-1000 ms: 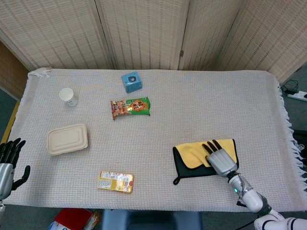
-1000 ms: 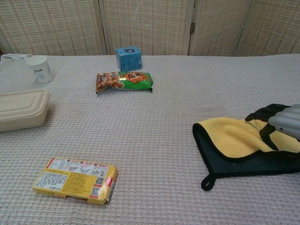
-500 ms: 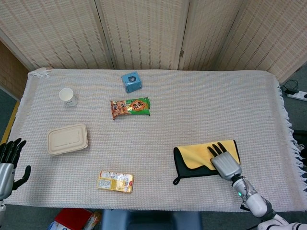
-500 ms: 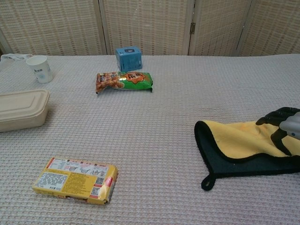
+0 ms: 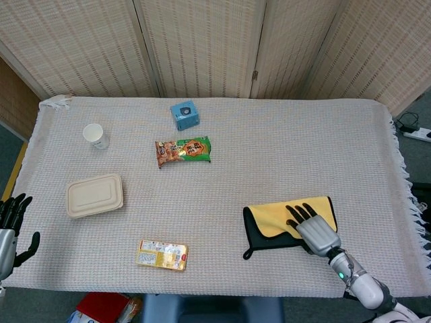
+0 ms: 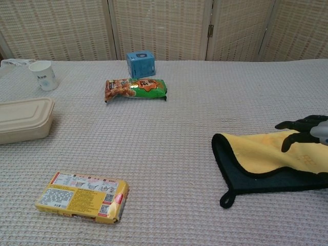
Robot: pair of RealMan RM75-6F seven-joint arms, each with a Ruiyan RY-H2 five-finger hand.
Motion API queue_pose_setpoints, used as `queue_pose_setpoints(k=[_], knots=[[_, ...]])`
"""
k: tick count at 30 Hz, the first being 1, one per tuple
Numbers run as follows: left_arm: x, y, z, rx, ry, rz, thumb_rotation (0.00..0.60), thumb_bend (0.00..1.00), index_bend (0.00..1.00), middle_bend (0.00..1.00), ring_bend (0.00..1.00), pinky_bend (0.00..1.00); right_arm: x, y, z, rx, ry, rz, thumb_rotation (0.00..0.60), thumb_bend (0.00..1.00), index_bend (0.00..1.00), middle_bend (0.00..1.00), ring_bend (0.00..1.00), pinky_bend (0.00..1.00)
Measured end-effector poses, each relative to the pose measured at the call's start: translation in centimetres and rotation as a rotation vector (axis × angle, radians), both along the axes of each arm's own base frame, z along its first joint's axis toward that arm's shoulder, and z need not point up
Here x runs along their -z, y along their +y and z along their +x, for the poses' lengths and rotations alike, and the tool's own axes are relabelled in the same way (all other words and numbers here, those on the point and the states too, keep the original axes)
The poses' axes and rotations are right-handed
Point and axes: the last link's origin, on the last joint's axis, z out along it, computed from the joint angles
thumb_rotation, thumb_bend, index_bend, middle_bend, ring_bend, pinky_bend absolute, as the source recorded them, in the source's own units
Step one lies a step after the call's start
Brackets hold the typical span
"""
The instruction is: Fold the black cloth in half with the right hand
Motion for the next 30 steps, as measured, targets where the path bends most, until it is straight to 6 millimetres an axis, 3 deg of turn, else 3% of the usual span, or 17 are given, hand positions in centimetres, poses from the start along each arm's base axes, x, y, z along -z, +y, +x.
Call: queue_pose_setpoints(k=[5,9,19,30], knots=[[0.0,0.0,0.1,0.005,0.0,-0.003,0.6,0.54,0.0,0.08,0.0,0.0,-0.5,0.5,1.5,-0.074,-0.049,-0.02,0.6,0.45,0.27,0.0,0.0,0.0],[0.0,-0.2,0.2,0.01,-0.001,-0.004,0.6,0.54,0.0,0.08,0.0,0.0,0.5,0.8,2.4,-0.138,-0.066,-0.006,0.6,0.45,0.34,0.02,0.0,0.0],[-0.6,-0.6,0.4,0.024,-0.021,0.014,0.6,0.54,0.0,0.08,0.0,0.0,4.3,0.0,2.2,-0.222,0.009,-0.037,0.6,0.45,0.41,0.05,0.01,0.0],[-1.2,-1.0,0.5,0.036,-0.039,0.02,0.6,0.54,0.0,0.08,0.0,0.0,6.4,0.0,2.2,-0.259,-0.008,-0.086,0.6,0.45,0.42,0.07,0.03,0.0]])
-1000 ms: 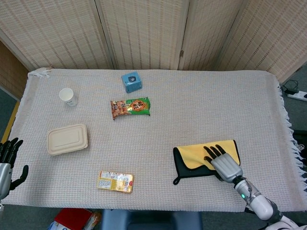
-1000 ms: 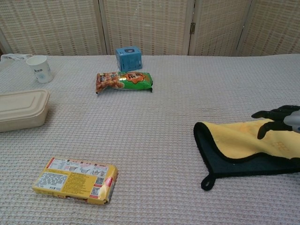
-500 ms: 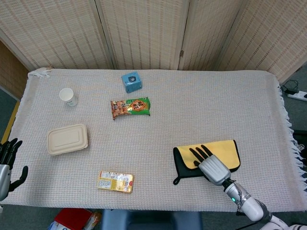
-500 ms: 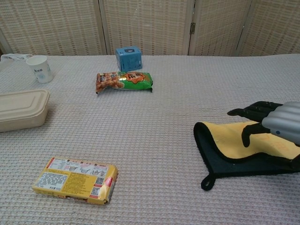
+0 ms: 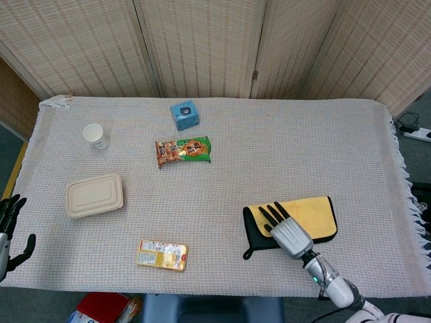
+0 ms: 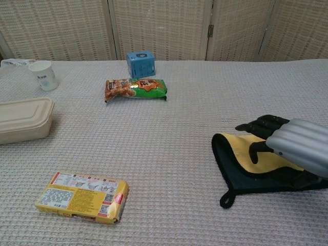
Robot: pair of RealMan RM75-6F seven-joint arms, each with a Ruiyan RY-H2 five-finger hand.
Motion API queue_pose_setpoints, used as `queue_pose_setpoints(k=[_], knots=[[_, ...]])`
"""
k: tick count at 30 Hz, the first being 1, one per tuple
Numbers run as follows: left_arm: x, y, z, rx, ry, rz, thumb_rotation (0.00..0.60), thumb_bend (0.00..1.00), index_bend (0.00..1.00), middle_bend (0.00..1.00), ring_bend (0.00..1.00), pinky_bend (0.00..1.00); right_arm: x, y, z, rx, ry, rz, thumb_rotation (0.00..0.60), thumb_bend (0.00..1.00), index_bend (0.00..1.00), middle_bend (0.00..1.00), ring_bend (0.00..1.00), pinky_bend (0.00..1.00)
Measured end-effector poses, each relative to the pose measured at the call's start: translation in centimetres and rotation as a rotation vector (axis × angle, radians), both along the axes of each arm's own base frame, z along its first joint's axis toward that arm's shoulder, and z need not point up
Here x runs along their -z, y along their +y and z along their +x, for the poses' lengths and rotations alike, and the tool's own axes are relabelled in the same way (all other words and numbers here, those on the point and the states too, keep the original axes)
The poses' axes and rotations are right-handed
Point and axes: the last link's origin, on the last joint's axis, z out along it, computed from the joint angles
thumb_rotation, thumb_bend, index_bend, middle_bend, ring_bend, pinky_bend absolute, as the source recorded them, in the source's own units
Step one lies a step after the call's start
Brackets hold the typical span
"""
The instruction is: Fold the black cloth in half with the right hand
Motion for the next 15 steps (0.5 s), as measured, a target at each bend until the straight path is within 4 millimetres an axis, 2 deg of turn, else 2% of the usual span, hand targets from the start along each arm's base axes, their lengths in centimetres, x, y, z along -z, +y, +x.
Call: queue_pose_setpoints(k=[15], knots=[[-0.2,-0.2,0.2,0.012,-0.012,-0.003,0.6,0.54,0.0,0.08,0.0,0.0,1.4,0.3,-0.4,0.007,-0.016,-0.003,0.6,0.45,0.43,0.08,0.04,0.0]])
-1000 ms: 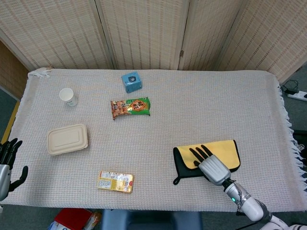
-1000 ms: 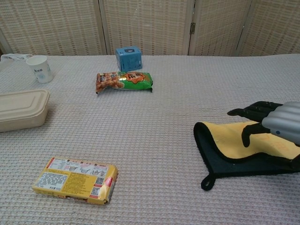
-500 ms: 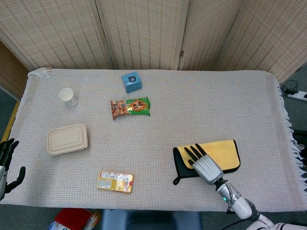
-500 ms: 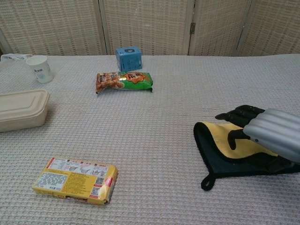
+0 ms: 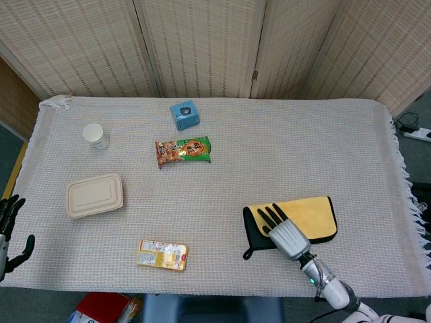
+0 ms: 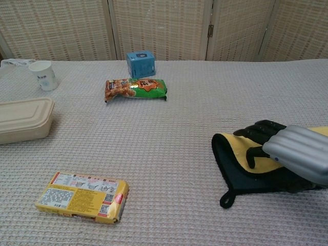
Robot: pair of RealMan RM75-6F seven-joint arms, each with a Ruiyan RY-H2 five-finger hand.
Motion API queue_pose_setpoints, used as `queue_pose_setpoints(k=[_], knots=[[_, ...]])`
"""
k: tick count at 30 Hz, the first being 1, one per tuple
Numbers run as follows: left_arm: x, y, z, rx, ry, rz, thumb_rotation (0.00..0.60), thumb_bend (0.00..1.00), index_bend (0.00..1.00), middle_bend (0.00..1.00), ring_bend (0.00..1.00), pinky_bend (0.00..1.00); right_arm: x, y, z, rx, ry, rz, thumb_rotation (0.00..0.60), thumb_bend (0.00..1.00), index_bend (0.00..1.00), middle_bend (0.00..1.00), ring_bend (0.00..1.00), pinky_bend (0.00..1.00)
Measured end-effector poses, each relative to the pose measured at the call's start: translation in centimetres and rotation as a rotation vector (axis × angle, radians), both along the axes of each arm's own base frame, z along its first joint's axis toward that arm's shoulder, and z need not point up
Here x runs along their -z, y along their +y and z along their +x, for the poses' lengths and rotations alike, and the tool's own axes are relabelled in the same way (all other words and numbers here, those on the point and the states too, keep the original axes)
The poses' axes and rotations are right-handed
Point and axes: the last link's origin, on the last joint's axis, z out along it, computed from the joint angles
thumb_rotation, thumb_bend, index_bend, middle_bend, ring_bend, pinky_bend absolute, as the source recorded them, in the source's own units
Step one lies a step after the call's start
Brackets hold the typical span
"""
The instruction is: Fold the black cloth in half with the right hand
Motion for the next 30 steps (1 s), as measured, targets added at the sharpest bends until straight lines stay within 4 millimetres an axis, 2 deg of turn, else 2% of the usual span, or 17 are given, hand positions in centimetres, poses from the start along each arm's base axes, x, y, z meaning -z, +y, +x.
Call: queue_pose_setpoints(k=[6,21,30], knots=[[-0.2,-0.1,0.0,0.004,-0.004,0.004,0.6,0.54,0.0,0.08,0.0,0.0,0.4,-0.1,-0.1,-0.003,-0.006,-0.01,0.6,0.45,0.47,0.1,0.07,0.0],[-0.2,-0.2,0.1,0.017,-0.009,0.006,0.6,0.54,0.0,0.08,0.0,0.0,1.0,-0.6,0.1,-0.008,-0.072,-0.063,0.6,0.45,0.65,0.21,0.13,0.02],[0.0,-0.2,0.1,0.017,-0.004,0.005,0.6,0.54,0.0,0.08,0.0,0.0,0.8,-0.1,1.2,0.022,-0.174,-0.024,0.6,0.45,0.66,0.23,0.15,0.02]])
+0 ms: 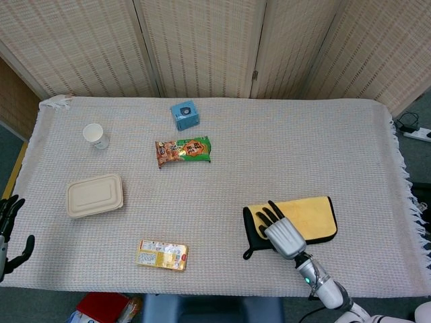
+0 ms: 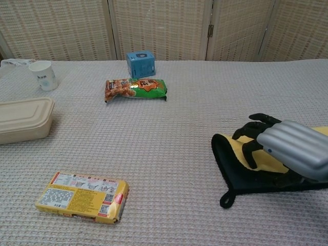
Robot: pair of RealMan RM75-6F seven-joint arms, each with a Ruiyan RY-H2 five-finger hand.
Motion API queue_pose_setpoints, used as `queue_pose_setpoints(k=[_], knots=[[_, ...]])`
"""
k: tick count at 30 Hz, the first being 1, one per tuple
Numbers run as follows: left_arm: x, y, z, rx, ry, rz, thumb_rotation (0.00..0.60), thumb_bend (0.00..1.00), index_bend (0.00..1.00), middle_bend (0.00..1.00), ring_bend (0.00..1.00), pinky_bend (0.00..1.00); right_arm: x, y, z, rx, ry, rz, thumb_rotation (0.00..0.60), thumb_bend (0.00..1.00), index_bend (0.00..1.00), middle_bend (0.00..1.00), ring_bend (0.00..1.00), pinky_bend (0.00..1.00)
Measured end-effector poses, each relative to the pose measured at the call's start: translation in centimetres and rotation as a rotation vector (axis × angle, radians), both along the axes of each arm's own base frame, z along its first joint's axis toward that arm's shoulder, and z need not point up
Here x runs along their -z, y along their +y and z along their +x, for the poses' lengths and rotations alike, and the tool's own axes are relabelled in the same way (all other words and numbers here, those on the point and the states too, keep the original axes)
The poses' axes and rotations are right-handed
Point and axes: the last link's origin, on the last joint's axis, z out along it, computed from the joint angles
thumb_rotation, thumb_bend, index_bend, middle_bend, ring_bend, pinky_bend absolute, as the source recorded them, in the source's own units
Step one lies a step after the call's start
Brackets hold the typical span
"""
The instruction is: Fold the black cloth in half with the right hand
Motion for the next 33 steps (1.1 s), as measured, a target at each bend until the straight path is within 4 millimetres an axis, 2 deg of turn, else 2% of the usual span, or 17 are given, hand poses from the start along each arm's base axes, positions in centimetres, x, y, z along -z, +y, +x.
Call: queue_pose_setpoints(k=[7,19,21,25,27,29,33], knots=[[-0.1,-0.1,0.0,-0.002,-0.001,0.006,0.6,0.54,0.0,0.08,0.0,0.0,0.2,0.7,0.9,0.054,-0.041,0.106,0.6,0.45,0.66,0.23,0.15,0.02],[-0.2,-0.1,0.0,-0.004,-0.002,0.011,0.6,0.54,0.0,0.08,0.0,0.0,0.6,0.8,1.0,0.053,-0.022,0.152,0.6,0.45,0.64,0.21,0.14,0.02],[-0.2,-0.1,-0.1,-0.009,-0.003,0.013,0.6,0.55,0.0,0.08,0.0,0.0,0.6,0.8,0.9,0.052,-0.011,0.153,0.6,0.45,0.55,0.16,0.11,0.01],[-0.3,-0.1,-0.1,-0.014,-0.005,0.017,0.6,0.56,0.0,0.08,0.0,0.0,0.4,0.9,0.5,0.067,0.033,0.183,0.6,0.45,0.24,0.07,0.05,0.0],[-0.3,0.0,-0.1,-0.015,-0.005,0.016,0.6,0.56,0.0,0.08,0.0,0.0,0.1,0.9,0.5,0.07,0.042,0.19,0.6,0.45,0.14,0.05,0.04,0.0],[-0.2,0.0,-0.1,-0.016,-0.004,0.014,0.6,0.56,0.0,0.08,0.0,0.0,-0.4,1.0,0.5,0.069,0.046,0.192,0.6,0.45,0.05,0.03,0.02,0.0],[-0.1,0.1,-0.1,-0.017,-0.001,0.011,0.6,0.56,0.0,0.08,0.0,0.0,-1.2,1.2,0.5,0.061,0.041,0.189,0.6,0.45,0.0,0.02,0.01,0.0]])
